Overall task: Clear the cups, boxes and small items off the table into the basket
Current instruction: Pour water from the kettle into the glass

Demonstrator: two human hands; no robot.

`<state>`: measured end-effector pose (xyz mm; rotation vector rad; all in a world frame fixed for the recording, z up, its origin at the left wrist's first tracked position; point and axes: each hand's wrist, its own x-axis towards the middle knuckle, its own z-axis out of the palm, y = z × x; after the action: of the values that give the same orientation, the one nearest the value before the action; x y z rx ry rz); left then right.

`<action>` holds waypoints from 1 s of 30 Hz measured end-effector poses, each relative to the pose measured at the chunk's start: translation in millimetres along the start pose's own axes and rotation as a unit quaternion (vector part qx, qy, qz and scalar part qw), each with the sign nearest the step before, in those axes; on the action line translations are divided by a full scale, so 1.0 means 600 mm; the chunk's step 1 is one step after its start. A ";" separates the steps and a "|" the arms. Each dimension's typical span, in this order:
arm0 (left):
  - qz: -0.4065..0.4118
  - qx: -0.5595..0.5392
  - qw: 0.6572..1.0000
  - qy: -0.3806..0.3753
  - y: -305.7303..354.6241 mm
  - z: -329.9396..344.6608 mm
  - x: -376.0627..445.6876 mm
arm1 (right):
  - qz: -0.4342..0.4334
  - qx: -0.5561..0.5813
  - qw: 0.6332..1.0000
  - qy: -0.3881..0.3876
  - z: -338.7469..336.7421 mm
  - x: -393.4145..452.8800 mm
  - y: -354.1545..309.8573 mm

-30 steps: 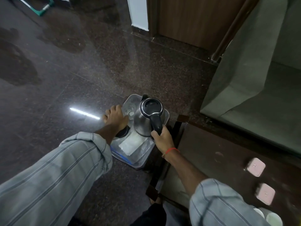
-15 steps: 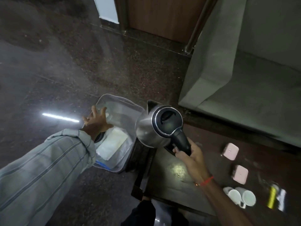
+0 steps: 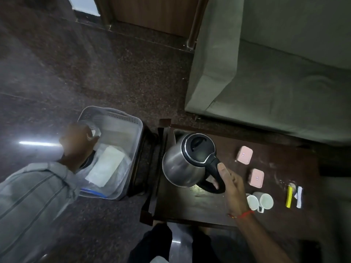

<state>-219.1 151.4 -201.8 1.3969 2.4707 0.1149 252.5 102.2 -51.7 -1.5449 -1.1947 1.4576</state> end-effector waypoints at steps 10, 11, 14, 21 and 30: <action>0.118 -0.238 0.952 0.152 0.082 -0.105 -0.114 | -0.033 0.027 0.998 0.051 -0.099 -0.085 -0.022; 0.131 -0.257 0.944 0.161 0.099 -0.117 -0.137 | -0.036 0.035 0.997 0.053 -0.114 -0.096 -0.025; 0.169 -0.326 0.914 0.175 0.173 -0.140 -0.218 | -0.048 0.061 0.995 0.059 -0.166 -0.126 -0.036; 0.112 -0.477 0.868 0.082 0.387 -0.157 -0.454 | -0.089 0.092 0.992 0.021 -0.325 -0.183 -0.080; 0.135 -0.455 0.880 0.035 0.584 -0.091 -0.621 | -0.115 -0.002 0.993 -0.038 -0.521 -0.213 -0.084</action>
<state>233.2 23.1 6.7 1.2489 1.7840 1.2200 559.3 32.9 80.8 -1.3150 -1.3712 1.3711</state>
